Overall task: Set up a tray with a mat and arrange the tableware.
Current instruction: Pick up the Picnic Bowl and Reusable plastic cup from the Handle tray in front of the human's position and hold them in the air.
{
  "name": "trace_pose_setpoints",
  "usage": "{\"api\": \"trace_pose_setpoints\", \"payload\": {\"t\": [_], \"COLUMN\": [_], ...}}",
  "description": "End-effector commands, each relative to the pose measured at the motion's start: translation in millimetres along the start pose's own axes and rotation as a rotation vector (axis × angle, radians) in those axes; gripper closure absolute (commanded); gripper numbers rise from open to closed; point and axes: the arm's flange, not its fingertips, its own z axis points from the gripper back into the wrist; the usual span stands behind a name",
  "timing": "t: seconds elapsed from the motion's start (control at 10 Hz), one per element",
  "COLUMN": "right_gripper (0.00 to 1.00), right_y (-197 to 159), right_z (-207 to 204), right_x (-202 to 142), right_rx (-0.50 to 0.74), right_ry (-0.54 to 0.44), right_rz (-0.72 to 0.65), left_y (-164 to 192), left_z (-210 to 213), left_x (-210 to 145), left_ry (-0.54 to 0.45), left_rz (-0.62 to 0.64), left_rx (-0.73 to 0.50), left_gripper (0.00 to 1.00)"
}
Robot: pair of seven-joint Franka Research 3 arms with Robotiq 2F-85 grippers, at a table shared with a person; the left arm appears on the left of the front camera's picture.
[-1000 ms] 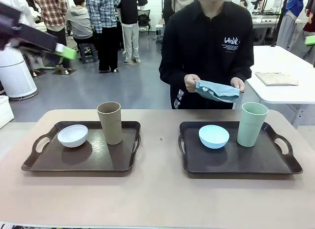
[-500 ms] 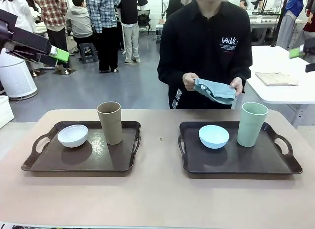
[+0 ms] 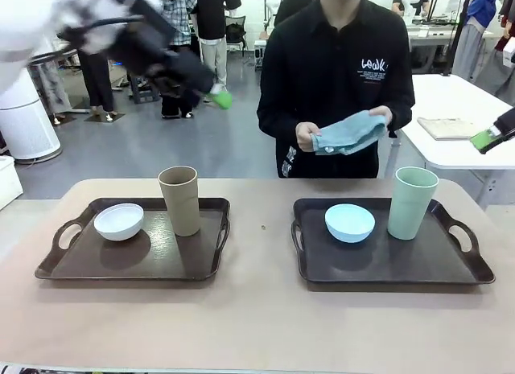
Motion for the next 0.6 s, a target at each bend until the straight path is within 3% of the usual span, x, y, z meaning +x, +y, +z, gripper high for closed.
{"api": "trace_pose_setpoints", "payload": {"t": [0.0,0.1,0.4,0.5], "right_gripper": [0.00,0.00,0.00,0.00], "right_y": [-20.7,0.0,-12.3,-39.5], "right_z": [20.4,0.0,7.9,9.8], "right_x": [18.4,0.0,10.2,21.3], "right_rx": [0.037,0.000,0.018,0.274], "right_ry": [-0.028,0.000,0.025,0.120], "right_rz": [0.131,0.000,0.061,0.452], "left_y": [0.3,0.0,0.0,2.3], "left_z": [-35.1,0.0,0.0,-15.4], "left_x": [56.1,0.0,0.0,21.0], "left_ry": [0.026,0.000,0.000,0.010], "left_rz": [0.058,0.000,0.000,0.019], "left_rx": [0.034,0.000,0.000,0.012], "left_gripper": [0.00,0.00,0.00,0.00]}}
